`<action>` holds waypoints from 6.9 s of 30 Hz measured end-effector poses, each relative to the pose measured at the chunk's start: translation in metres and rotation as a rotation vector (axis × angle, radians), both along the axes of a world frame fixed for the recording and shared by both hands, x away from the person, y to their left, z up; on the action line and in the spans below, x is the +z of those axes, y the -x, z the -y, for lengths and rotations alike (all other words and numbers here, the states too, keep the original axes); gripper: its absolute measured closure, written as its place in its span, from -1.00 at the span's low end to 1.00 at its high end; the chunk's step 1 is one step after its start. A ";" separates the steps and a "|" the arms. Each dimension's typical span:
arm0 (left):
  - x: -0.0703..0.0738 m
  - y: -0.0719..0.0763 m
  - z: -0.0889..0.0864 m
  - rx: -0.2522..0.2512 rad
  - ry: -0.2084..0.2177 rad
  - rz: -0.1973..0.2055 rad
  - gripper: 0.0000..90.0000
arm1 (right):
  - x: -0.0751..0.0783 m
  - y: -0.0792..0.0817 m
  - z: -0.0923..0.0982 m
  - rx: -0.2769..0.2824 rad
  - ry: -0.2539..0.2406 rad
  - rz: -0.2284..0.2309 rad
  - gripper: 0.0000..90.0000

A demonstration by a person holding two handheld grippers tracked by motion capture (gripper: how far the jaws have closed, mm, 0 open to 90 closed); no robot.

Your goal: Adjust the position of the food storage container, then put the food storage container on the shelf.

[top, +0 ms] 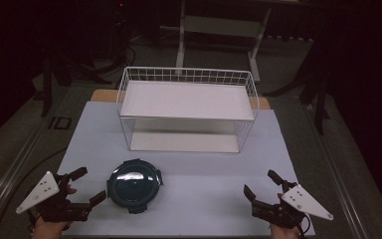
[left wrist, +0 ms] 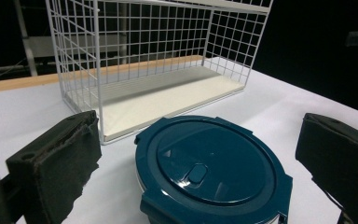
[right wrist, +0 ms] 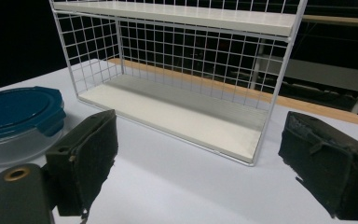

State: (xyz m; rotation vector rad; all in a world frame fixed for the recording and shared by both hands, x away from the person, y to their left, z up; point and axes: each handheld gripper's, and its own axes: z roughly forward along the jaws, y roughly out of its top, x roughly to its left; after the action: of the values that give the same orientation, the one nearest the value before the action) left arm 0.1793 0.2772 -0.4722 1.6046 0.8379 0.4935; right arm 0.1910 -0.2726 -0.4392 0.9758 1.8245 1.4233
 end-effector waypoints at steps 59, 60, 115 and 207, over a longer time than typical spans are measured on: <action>-0.035 -0.040 -0.014 -0.183 -0.296 -0.327 0.99 | 0.005 -0.016 -0.006 0.054 -0.032 -0.034 -0.75; -0.035 -0.040 -0.013 -0.183 -0.293 -0.327 0.99 | 0.005 -0.015 -0.006 0.054 -0.034 -0.034 -0.75; -0.026 -0.078 0.057 -0.267 -0.369 -0.346 0.99 | 0.003 -0.016 -0.010 0.074 -0.029 -0.040 -0.75; 0.018 -0.107 0.176 -0.359 -0.084 -0.364 -0.96 | 0.002 -0.023 -0.026 0.154 0.053 0.030 -0.68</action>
State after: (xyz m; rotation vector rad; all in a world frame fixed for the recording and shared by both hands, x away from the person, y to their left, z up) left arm 0.2863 0.1013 -0.4541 1.9058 0.7763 -0.0215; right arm 0.2142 -0.2469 -0.4372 0.7974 1.9403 1.4641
